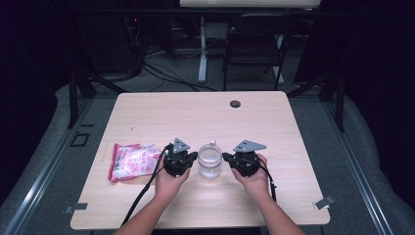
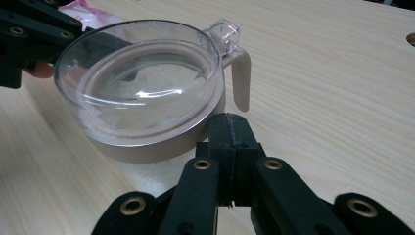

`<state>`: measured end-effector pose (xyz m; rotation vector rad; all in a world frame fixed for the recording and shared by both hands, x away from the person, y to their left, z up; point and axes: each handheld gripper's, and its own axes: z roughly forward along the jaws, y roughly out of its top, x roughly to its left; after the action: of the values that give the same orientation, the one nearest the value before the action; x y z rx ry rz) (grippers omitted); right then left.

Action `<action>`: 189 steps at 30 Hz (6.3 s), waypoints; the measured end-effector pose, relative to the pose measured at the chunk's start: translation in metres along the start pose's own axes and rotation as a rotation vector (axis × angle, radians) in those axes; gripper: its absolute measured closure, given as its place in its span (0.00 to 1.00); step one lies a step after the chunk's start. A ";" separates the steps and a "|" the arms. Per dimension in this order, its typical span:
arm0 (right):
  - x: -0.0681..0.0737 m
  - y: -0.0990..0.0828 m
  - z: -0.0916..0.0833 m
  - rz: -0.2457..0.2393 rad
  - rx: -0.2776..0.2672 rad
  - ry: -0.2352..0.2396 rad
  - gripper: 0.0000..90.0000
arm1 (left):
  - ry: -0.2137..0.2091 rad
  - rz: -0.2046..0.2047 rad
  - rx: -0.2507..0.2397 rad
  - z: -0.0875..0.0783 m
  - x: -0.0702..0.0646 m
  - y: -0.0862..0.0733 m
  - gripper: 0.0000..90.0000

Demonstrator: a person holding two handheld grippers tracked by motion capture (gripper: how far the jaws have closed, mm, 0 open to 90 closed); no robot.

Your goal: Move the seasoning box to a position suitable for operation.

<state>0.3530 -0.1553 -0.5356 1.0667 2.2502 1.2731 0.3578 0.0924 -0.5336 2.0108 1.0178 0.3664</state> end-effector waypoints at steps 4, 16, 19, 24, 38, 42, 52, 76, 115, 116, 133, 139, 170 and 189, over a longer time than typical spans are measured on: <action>0.010 -0.006 -0.011 -0.010 0.009 -0.003 1.00 | -0.052 0.008 0.004 -0.002 0.000 -0.002 1.00; 0.035 -0.026 -0.046 -0.034 0.016 0.007 1.00 | -0.196 0.076 0.009 -0.006 -0.003 -0.008 1.00; 0.039 -0.028 -0.048 -0.033 0.018 0.044 1.00 | -0.211 0.082 0.009 -0.009 0.001 -0.010 1.00; 0.040 -0.028 -0.050 -0.074 0.010 0.037 0.99 | -0.163 0.090 -0.006 -0.026 0.007 -0.008 1.00; 0.049 -0.022 -0.038 -0.116 0.035 0.092 0.99 | -0.089 0.083 -0.004 -0.077 0.014 -0.039 0.96; 0.058 -0.020 -0.028 -0.171 0.060 0.123 0.98 | -0.087 0.041 -0.027 -0.082 0.019 -0.043 0.94; 0.025 -0.015 -0.022 -0.062 0.020 0.029 0.91 | -0.062 0.046 -0.028 -0.089 0.020 -0.057 0.82; 0.003 -0.009 0.034 -0.013 0.093 0.030 0.91 | -0.016 0.014 -0.058 -0.102 0.022 -0.076 0.62; 0.057 -0.032 -0.017 -0.143 0.179 -0.051 0.91 | -0.191 0.136 -0.085 -0.072 -0.005 -0.048 0.54; 0.058 -0.032 -0.019 -0.156 0.177 -0.050 0.90 | -0.190 0.137 -0.067 -0.073 -0.006 -0.046 0.55; 0.045 -0.025 -0.061 -0.061 0.012 0.011 0.79 | -0.254 0.230 -0.057 -0.083 -0.041 -0.061 0.43; 0.045 -0.017 -0.063 -0.007 -0.068 -0.001 0.76 | -0.225 0.266 -0.058 -0.076 -0.049 -0.065 0.39; 0.058 -0.005 -0.046 -0.008 -0.076 -0.005 0.94 | -0.188 0.195 -0.064 -0.081 -0.034 -0.063 0.95; 0.065 -0.008 -0.054 -0.025 -0.088 -0.005 0.96 | -0.202 0.223 -0.031 -0.079 -0.041 -0.061 1.00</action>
<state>0.2741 -0.1408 -0.5094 1.0063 2.1751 1.3444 0.2547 0.1237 -0.5286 2.0902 0.6626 0.2872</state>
